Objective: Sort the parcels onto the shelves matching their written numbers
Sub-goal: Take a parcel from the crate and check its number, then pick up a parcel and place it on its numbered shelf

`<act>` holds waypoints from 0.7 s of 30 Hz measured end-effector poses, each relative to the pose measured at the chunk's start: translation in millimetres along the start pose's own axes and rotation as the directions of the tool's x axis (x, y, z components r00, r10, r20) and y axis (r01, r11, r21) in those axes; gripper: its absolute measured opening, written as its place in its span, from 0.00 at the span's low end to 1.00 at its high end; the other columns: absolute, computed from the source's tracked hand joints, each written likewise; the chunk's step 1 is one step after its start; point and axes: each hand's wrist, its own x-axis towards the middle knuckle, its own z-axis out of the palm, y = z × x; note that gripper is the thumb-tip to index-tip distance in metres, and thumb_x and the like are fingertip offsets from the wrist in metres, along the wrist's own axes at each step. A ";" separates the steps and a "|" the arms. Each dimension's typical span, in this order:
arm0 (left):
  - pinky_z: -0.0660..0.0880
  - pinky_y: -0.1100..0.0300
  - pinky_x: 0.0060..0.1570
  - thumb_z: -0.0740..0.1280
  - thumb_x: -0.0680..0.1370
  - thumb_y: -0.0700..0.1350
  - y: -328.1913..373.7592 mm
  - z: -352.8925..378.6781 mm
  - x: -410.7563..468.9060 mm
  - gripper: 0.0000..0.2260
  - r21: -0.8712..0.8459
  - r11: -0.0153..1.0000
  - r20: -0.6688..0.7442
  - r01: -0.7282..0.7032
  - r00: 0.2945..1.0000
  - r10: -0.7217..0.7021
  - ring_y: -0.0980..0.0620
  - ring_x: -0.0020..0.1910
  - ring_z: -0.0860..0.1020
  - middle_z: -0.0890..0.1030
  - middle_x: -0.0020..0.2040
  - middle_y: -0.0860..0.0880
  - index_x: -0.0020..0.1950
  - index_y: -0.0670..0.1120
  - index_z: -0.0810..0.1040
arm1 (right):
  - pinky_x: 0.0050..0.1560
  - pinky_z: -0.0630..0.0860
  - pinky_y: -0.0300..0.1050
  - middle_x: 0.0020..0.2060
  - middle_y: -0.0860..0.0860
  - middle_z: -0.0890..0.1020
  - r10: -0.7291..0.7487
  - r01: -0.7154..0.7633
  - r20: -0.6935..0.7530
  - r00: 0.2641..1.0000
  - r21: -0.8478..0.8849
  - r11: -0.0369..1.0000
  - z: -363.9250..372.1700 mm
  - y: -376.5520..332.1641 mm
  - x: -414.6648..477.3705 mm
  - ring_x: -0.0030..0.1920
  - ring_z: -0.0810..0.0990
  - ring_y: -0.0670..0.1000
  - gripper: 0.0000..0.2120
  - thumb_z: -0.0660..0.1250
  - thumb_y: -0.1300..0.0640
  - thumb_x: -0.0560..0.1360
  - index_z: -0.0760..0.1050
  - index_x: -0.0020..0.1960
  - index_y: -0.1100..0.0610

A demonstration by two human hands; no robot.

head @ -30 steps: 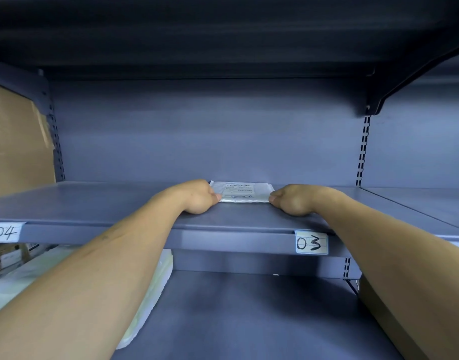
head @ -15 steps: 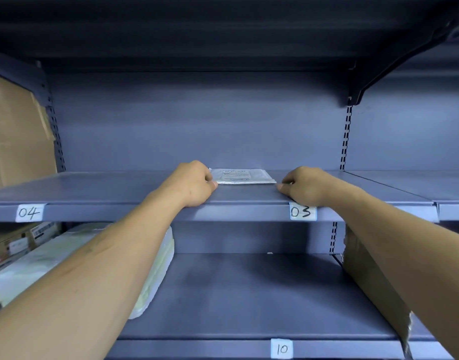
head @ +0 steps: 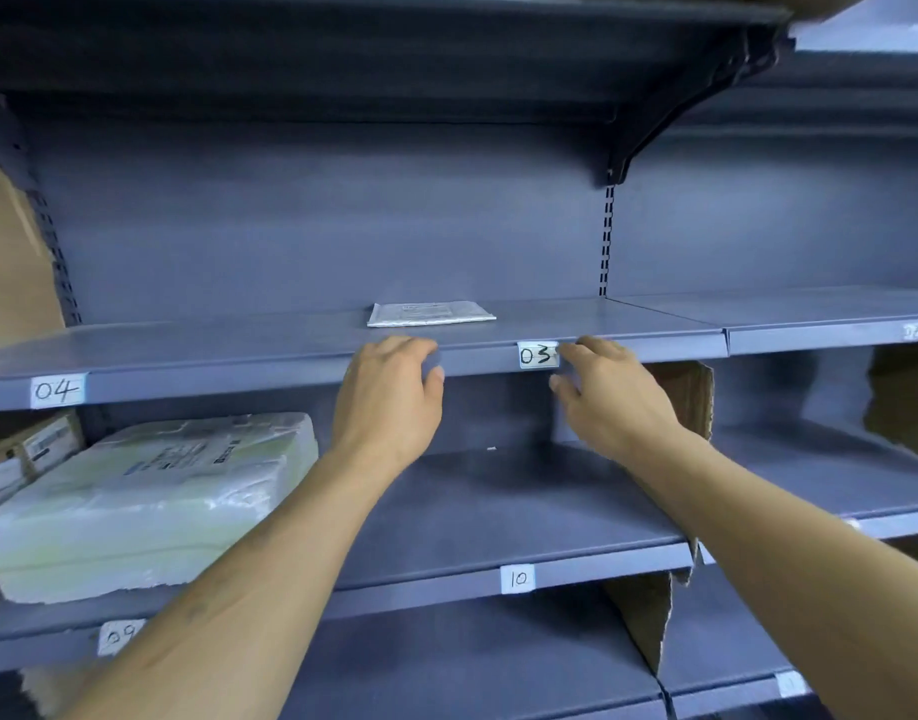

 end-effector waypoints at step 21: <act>0.72 0.52 0.62 0.61 0.82 0.55 159.0 100.6 -145.4 0.20 -0.067 0.995 0.516 0.077 0.856 -0.032 0.47 0.69 0.70 0.72 0.71 0.51 0.73 0.50 0.71 | 0.59 0.76 0.53 0.62 0.54 0.77 0.249 -0.251 0.369 0.895 -0.044 0.967 -30.9 144.2 -179.1 0.63 0.75 0.59 0.18 0.59 0.46 0.82 0.74 0.66 0.55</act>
